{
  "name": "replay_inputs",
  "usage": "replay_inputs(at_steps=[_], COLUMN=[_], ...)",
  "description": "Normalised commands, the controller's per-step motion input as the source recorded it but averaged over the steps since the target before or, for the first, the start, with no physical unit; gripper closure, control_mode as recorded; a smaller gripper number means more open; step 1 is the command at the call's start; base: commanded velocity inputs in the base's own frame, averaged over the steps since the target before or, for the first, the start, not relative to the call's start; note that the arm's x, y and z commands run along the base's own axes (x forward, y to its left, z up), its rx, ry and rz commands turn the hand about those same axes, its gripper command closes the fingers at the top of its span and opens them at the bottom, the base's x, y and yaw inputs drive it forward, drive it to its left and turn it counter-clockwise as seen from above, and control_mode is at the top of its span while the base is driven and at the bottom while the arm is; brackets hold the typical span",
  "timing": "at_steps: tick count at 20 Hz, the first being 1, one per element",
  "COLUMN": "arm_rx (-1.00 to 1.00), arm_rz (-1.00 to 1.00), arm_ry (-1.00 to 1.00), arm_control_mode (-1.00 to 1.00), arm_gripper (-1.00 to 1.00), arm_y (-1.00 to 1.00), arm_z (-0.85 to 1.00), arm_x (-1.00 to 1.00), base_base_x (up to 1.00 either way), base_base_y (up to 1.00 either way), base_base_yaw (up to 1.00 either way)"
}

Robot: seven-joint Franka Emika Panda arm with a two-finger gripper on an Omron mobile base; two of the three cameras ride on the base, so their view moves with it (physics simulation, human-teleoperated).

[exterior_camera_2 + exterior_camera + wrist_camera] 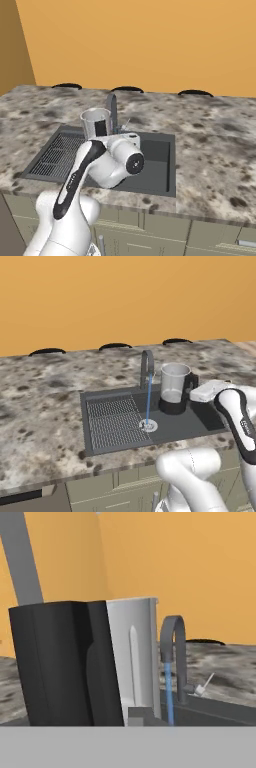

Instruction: Turn on the sink faucet and place the jug under the water for a few seconds to fill it up.

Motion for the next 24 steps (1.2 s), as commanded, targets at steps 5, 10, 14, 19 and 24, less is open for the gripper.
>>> replay_inputs(at_steps=[5, 10, 14, 19, 24], arm_rx=[0.00, 0.00, -0.01, 0.00, 0.00], arm_rz=[0.14, 0.11, 0.07, 0.06, 0.07], arm_ry=[0.00, 0.01, 0.08, 0.07, 0.01], arm_control_mode=[-1.00, -1.00, -1.00, -1.00, -1.00], arm_gripper=[1.00, 1.00, 1.00, 1.00, 1.00], arm_y=[-0.74, -0.42, -0.03, -0.04, -0.16], arm_z=[-0.79, -0.77, -0.72, -0.43, -0.13], arm_x=[0.10, 0.28, 0.57, 0.58, 0.57], base_base_x=[0.00, 0.00, 0.00, 0.00, 0.00], base_base_y=[0.00, 0.00, 0.00, 0.00, 0.00], base_base_yaw=[0.00, 0.00, 0.00, 0.00, 0.00])
